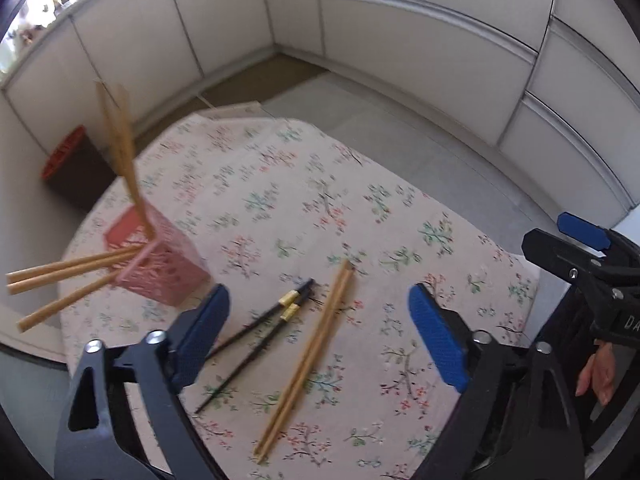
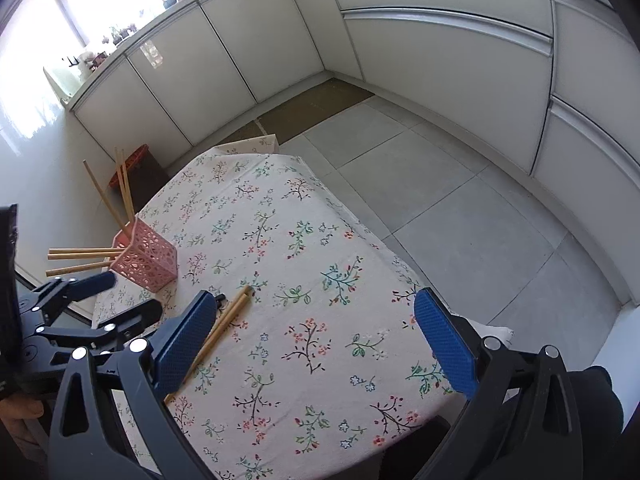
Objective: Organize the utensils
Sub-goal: 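Move both tools back toward the remaining chopsticks on the cloth, then grasp a wooden chopstick with the left tool while the right tool grasps the last one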
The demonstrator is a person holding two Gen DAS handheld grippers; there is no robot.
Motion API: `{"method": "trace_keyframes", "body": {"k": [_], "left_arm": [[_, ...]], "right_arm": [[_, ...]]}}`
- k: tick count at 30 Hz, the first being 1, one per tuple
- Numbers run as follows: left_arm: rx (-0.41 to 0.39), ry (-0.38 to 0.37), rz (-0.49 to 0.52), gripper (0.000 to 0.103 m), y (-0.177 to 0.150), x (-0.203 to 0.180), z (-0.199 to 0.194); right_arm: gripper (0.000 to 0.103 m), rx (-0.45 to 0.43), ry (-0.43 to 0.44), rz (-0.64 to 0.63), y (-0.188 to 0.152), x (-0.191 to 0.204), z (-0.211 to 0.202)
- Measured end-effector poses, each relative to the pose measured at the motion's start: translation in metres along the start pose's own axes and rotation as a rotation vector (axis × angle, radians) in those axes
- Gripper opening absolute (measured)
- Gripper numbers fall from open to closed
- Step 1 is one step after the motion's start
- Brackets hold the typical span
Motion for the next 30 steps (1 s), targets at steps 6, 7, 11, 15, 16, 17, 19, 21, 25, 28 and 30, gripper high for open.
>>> {"method": "trace_keyframes", "body": {"k": [6, 7, 11, 15, 16, 17, 19, 21, 25, 28, 30], "left_arm": [[0.197, -0.041, -0.108, 0.06, 0.022, -0.007, 0.073], [0.22, -0.035, -0.125, 0.059, 0.024, -0.008, 0.08], [0.295, -0.035, -0.17, 0.048, 0.032, -0.007, 0.109], [0.334, -0.021, -0.176, 0.045, 0.032, -0.01, 0.126], [0.341, -0.018, -0.175, 0.043, 0.032, -0.01, 0.129], [0.348, -0.017, -0.178, 0.034, 0.031, -0.01, 0.132], [0.371, -0.013, -0.191, 0.023, 0.027, -0.006, 0.14], [0.366, -0.016, -0.215, 0.014, 0.026, 0.0, 0.142], [0.371, -0.085, -0.315, 0.014, 0.022, 0.014, 0.143], [0.355, -0.071, -0.319, 0.014, 0.017, 0.017, 0.141], [0.357, -0.064, -0.314, 0.015, 0.011, 0.019, 0.138]], "right_arm": [[0.096, 0.061, 0.0, 0.068, -0.009, -0.024, 0.018], [0.096, 0.07, -0.001, 0.074, -0.01, -0.026, 0.02], [0.096, 0.098, -0.003, 0.082, -0.014, -0.031, 0.027], [0.096, 0.111, -0.007, 0.088, -0.016, -0.036, 0.031], [0.096, 0.119, -0.003, 0.091, -0.016, -0.036, 0.032], [0.096, 0.127, 0.002, 0.094, -0.017, -0.036, 0.034], [0.096, 0.141, 0.009, 0.1, -0.018, -0.037, 0.036], [0.096, 0.149, 0.011, 0.101, -0.019, -0.037, 0.038], [0.096, 0.161, 0.016, 0.092, -0.02, -0.033, 0.038], [0.096, 0.172, 0.024, 0.082, -0.022, -0.028, 0.039], [0.096, 0.181, 0.031, 0.076, -0.022, -0.024, 0.039]]}}
Point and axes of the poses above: each gripper's, at about its wrist camera, not at the fingertips, and z roughly the way its jaws point, x to its left, y to its top, the point moved 3 cm from there along z, roughly the way its jaws point, and after that the axes turned 13 degrees about -z, right-handed, at the moved point
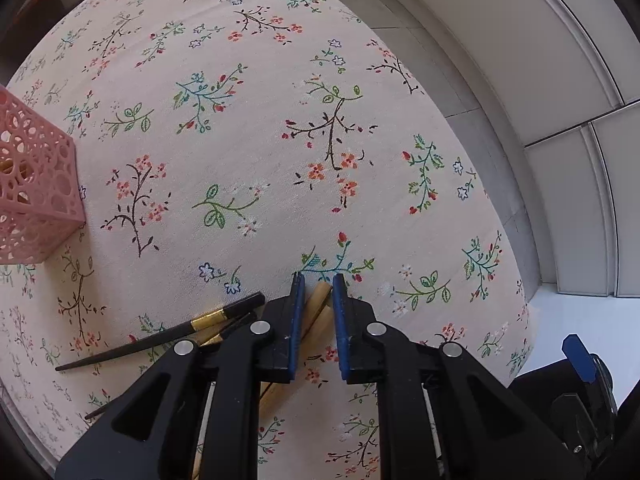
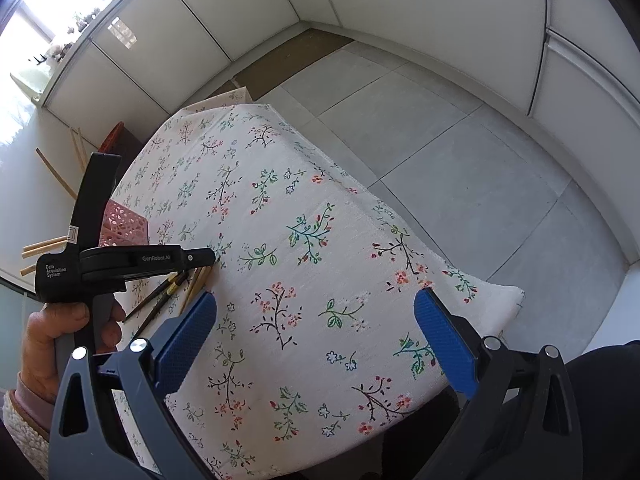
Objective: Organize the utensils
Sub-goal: 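Grasp a wooden chopstick with the left tool while the right tool grasps the last one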
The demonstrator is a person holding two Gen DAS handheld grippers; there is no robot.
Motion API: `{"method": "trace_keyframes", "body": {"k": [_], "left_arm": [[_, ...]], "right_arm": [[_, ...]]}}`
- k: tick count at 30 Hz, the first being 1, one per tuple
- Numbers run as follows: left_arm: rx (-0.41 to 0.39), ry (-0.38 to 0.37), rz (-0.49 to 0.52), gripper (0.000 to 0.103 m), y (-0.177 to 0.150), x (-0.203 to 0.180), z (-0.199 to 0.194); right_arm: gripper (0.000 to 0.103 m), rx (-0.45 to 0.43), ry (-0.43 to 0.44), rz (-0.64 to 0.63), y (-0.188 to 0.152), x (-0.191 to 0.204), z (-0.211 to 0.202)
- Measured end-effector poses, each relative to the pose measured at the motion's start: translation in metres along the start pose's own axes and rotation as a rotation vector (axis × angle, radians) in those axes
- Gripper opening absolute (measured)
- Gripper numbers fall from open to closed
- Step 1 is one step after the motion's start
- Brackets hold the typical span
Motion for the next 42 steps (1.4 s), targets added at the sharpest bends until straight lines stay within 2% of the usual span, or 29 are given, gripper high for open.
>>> {"method": "trace_keyframes", "body": {"k": [3, 9, 13, 15, 20, 23, 25, 28, 29, 31, 32, 33, 35, 36, 40, 42], "left_arm": [[-0.008, 0.018, 0.028, 0.015, -0.011, 0.009, 0.0], [-0.057, 0.034, 0.017, 0.011, -0.029, 0.024, -0.005], [-0.07, -0.119, -0.075, 0.01, -0.034, 0.044, -0.026], [-0.09, -0.159, -0.114, 0.01, -0.036, 0.057, -0.038], [-0.18, -0.16, -0.116, 0.009, -0.042, 0.07, -0.078], [-0.254, -0.155, -0.093, 0.009, -0.045, 0.07, -0.117], [-0.304, -0.156, -0.08, 0.009, -0.055, 0.079, -0.136], [-0.388, -0.149, -0.061, 0.009, -0.077, 0.089, -0.174], [-0.409, -0.157, -0.065, 0.009, -0.081, 0.093, -0.181], [-0.449, -0.153, -0.074, 0.009, -0.089, 0.102, -0.197], [-0.461, -0.151, -0.078, 0.008, -0.089, 0.101, -0.196], [-0.467, -0.158, -0.081, 0.008, -0.091, 0.105, -0.199], [-0.459, -0.161, -0.078, 0.008, -0.095, 0.11, -0.2], [-0.43, -0.16, -0.065, 0.008, -0.096, 0.11, -0.195], [-0.277, -0.102, -0.082, 0.009, -0.094, 0.111, -0.145], [-0.179, -0.078, -0.113, 0.017, -0.088, 0.113, -0.113]], "right_arm": [[0.096, 0.025, 0.013, -0.002, 0.0, 0.007, 0.006], [0.096, 0.062, 0.039, 0.0, 0.002, 0.027, 0.018], [0.096, 0.114, 0.077, 0.027, 0.0, 0.039, 0.03], [0.096, 0.141, 0.084, 0.035, -0.001, 0.045, 0.037], [0.096, 0.212, 0.075, 0.031, -0.004, 0.069, 0.062], [0.096, 0.29, 0.045, 0.031, -0.004, 0.088, 0.082], [0.092, 0.342, 0.008, 0.037, -0.006, 0.102, 0.095], [0.085, 0.401, -0.077, 0.012, -0.012, 0.122, 0.115], [0.081, 0.38, -0.12, -0.016, -0.012, 0.13, 0.115], [0.06, 0.351, -0.201, -0.075, -0.011, 0.143, 0.116], [0.034, 0.33, -0.221, -0.096, -0.009, 0.148, 0.115], [0.015, 0.331, -0.207, -0.1, -0.008, 0.15, 0.117], [0.011, 0.332, -0.174, -0.066, -0.006, 0.148, 0.116], [0.009, 0.331, -0.138, -0.043, -0.006, 0.145, 0.115], [0.008, 0.302, -0.092, -0.007, -0.001, 0.126, 0.105], [0.008, 0.3, -0.075, 0.013, -0.001, 0.115, 0.099]]}}
Point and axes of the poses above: each gripper's, at about its wrist camera, not at the fingertips, and z roughly the way its jaws point, x to its left, y to its top, the point moved 3 cm from there along z, roughly the way its jaws point, and after that the axes turned 13 degrees about -z, right-handed, at the moved point
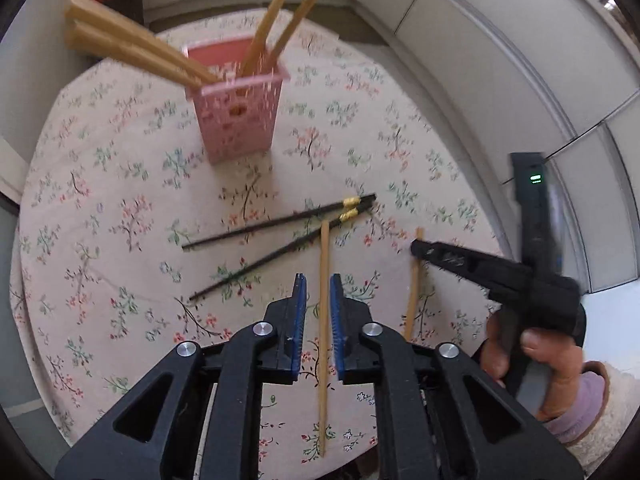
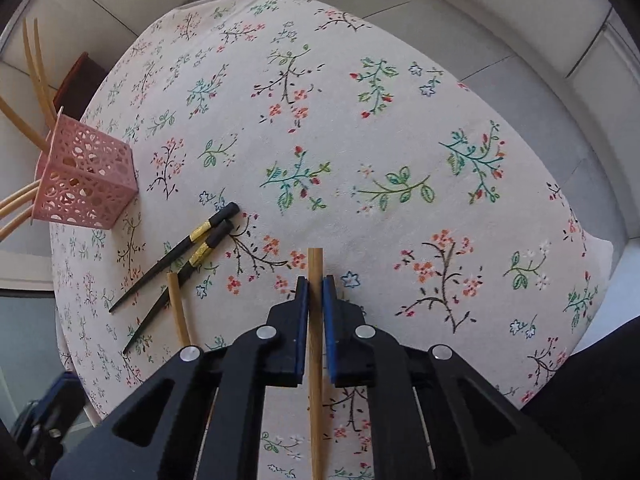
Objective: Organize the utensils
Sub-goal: 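Grasp a wooden chopstick with the left tool while the right tool grasps the last one, then carry both held wooden chopsticks upright over the pink holder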
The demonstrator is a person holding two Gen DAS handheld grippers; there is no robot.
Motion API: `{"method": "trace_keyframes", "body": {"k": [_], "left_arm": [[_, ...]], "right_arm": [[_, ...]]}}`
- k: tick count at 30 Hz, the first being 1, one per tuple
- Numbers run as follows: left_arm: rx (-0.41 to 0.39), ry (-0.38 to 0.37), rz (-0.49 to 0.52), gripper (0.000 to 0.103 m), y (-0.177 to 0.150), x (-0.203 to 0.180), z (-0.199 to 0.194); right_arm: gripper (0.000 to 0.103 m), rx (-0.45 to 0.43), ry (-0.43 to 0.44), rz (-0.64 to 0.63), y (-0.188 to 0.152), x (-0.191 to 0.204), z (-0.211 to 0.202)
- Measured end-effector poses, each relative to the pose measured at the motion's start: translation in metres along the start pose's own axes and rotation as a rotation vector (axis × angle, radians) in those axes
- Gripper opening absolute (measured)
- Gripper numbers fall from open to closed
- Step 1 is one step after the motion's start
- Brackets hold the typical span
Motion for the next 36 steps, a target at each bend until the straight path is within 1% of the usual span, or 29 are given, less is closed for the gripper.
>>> {"method": "trace_keyframes", "body": {"k": [1, 2, 5, 6, 10, 14, 15, 16, 17, 21, 23, 24, 26, 28, 30, 32, 36], "left_arm": [[0.045, 0.014, -0.012, 0.02, 0.001, 0.001, 0.014], [0.085, 0.018, -0.025, 0.025, 0.002, 0.003, 0.027], [0.138, 0.038, -0.068, 0.036, 0.011, 0.004, 0.054], [0.143, 0.049, -0.081, 0.038, 0.015, 0.003, 0.061], [0.155, 0.088, -0.107, 0.038, 0.028, -0.006, 0.081], [0.154, 0.158, -0.089, 0.038, 0.032, -0.015, 0.102], [0.137, 0.175, -0.074, 0.034, 0.033, -0.017, 0.103], [0.11, 0.19, -0.057, 0.02, 0.034, -0.02, 0.101], [0.092, 0.187, -0.052, 0.006, 0.035, -0.022, 0.098], [0.0, 0.129, -0.043, 0.006, 0.032, -0.024, 0.066], [-0.068, 0.097, -0.03, 0.006, 0.027, -0.025, 0.04], [-0.113, 0.089, -0.019, 0.006, 0.023, -0.024, 0.023], [-0.214, 0.098, 0.008, 0.006, 0.014, -0.024, -0.008], [-0.283, 0.087, 0.002, 0.006, 0.01, -0.027, -0.03], [-0.331, 0.071, -0.017, 0.006, 0.0, -0.025, -0.048], [-0.376, 0.074, -0.02, 0.006, -0.006, -0.026, -0.062], [-0.442, 0.046, -0.019, 0.006, -0.016, -0.032, -0.09]], "right_arm": [[0.008, -0.002, 0.018, 0.008, -0.001, -0.005, -0.004], [0.008, -0.006, 0.034, 0.012, -0.001, -0.009, -0.008], [0.008, -0.03, 0.07, 0.006, -0.001, -0.016, -0.02], [0.008, -0.044, 0.082, -0.002, 0.0, -0.018, -0.026], [0.008, -0.098, 0.11, -0.038, 0.004, -0.018, -0.047], [0.008, -0.145, 0.133, -0.092, 0.008, -0.016, -0.066], [0.008, -0.158, 0.137, -0.107, 0.009, -0.015, -0.072], [0.008, -0.17, 0.138, -0.118, 0.009, -0.013, -0.075], [0.008, -0.179, 0.143, -0.127, 0.01, -0.013, -0.078], [0.008, -0.208, 0.191, -0.164, 0.012, -0.01, -0.099], [0.008, -0.236, 0.211, -0.198, 0.013, -0.005, -0.111], [0.008, -0.252, 0.221, -0.217, 0.012, -0.002, -0.118], [0.008, -0.276, 0.239, -0.249, 0.011, 0.004, -0.127], [0.008, -0.289, 0.255, -0.276, 0.01, 0.01, -0.136], [0.008, -0.294, 0.274, -0.294, 0.009, 0.017, -0.143], [0.008, -0.298, 0.285, -0.309, 0.009, 0.022, -0.149], [0.008, -0.323, 0.297, -0.343, 0.008, 0.028, -0.168]]}}
Point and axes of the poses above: each gripper's, at about its wrist camera, not at the fingertips, and z roughly the way its jaws point, x to its left, y to its top, the point moved 3 cm from there along z, roughly the way its jaws point, and after that the axes turned 13 degrees about -z, right-handed, at the moved point
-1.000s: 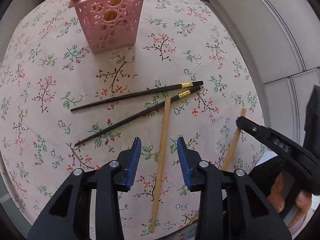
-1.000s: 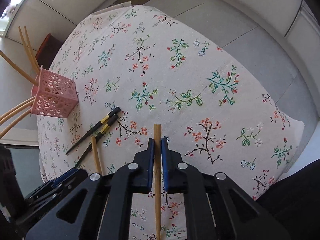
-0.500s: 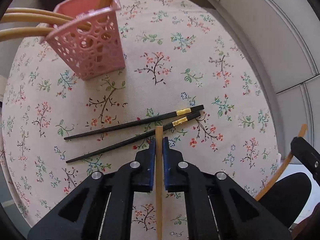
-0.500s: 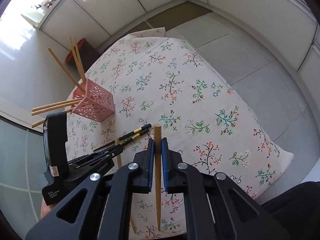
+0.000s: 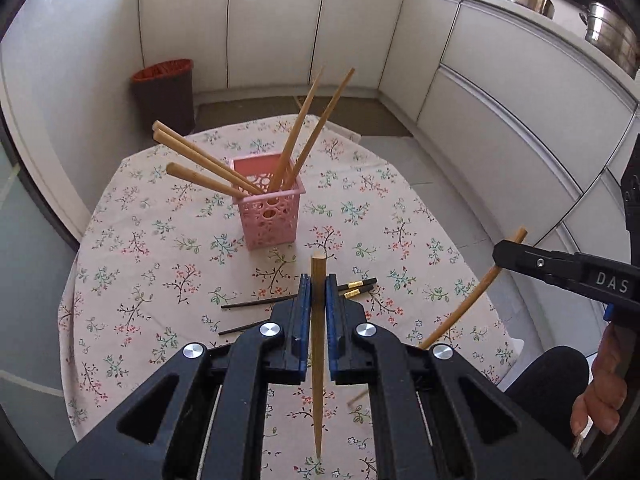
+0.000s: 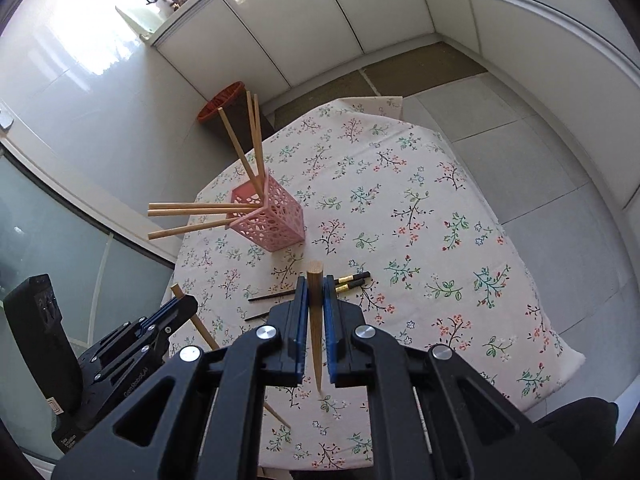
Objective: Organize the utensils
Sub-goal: 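Carry both held wooden chopsticks upright over the pink holder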
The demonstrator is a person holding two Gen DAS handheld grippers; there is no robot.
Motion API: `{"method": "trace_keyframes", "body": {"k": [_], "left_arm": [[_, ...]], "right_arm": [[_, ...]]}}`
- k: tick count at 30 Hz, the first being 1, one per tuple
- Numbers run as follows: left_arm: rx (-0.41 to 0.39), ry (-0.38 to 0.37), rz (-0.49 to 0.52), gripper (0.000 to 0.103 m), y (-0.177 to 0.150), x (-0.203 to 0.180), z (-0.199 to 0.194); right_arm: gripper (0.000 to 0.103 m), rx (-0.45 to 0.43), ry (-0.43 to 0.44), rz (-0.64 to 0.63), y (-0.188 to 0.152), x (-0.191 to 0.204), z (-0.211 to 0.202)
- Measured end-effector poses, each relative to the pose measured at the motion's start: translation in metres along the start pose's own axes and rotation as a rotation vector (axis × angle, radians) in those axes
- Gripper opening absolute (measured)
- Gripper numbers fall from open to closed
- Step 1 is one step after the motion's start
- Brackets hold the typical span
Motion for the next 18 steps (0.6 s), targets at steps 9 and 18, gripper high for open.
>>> {"method": "trace_keyframes", "body": {"k": [9, 18], "left_arm": [[-0.119, -0.034, 0.028, 0.006, 0.036, -0.008, -0.062], [-0.277, -0.01, 0.002, 0.006, 0.105, -0.008, -0.098]], "right_arm": [[0.008, -0.089, 0.017, -0.08, 0.041, 0.019, -0.042], [0.008, -0.225, 0.01, -0.189, 0.103, 0.053, -0.079]]}}
Point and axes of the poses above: each gripper's, at about its wrist camera, not at the fingertips, and z roughly the way its jaws point, x to its left, y to its top, the point moved 3 cm from there along z, roughly the way its jaws point, and after that the axes turned 13 degrees about -z, right-handed, at the moved point
